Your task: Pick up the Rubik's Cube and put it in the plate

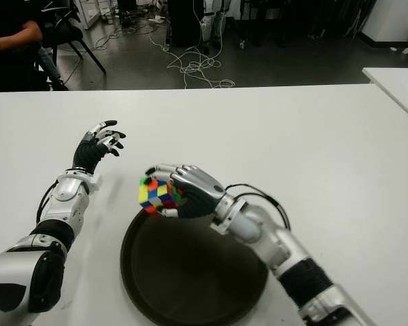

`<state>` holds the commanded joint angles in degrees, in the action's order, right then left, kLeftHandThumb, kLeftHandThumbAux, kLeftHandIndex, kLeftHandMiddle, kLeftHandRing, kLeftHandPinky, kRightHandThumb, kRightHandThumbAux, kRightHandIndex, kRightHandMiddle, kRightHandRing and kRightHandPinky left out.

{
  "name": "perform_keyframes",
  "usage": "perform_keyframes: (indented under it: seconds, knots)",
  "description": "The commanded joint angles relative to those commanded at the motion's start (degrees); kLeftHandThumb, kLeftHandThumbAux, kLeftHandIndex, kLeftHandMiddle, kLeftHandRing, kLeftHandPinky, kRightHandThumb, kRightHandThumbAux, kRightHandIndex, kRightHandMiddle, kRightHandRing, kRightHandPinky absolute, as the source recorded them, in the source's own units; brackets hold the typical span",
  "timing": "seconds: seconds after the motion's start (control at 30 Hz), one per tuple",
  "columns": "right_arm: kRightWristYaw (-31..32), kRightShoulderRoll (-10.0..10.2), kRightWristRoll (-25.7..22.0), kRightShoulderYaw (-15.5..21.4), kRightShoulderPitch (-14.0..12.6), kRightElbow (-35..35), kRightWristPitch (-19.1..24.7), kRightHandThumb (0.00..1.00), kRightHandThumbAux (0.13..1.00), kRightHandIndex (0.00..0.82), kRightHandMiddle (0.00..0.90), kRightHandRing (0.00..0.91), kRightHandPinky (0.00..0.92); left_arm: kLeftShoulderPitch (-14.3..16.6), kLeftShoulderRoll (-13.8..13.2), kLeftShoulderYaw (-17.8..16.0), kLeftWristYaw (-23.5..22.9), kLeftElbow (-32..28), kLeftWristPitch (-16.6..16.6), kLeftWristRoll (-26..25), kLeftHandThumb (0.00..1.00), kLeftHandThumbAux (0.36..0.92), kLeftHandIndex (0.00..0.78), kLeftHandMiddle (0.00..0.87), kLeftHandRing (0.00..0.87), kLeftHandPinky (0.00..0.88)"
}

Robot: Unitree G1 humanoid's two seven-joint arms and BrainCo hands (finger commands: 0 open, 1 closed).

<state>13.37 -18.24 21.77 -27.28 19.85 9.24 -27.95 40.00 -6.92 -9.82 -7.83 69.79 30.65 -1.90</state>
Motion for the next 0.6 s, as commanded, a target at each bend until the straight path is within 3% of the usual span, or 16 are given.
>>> perform_keyframes:
  seconds: [0.23,0.6]
  knots:
    - [11.1,-3.1,-5.3,1.6,0.8,-3.5,3.9,0.697,0.736,0.417,0.481,0.482,0.523,-0.1,-0.2,-0.1,0.2,0.0,-0.1,-0.1,0.160,0.649,0.226,0.421,0.502,0.564]
    - [19.7,-5.9,-4.9,2.4,1.5,-6.6,8.6,0.692,0.737,0.419,0.511,0.503,0.530,-0.3,0.0,-0.3,-0.1,-0.3,0.4,-0.3,0.155,0.687,0.236,0.428,0.511,0.573]
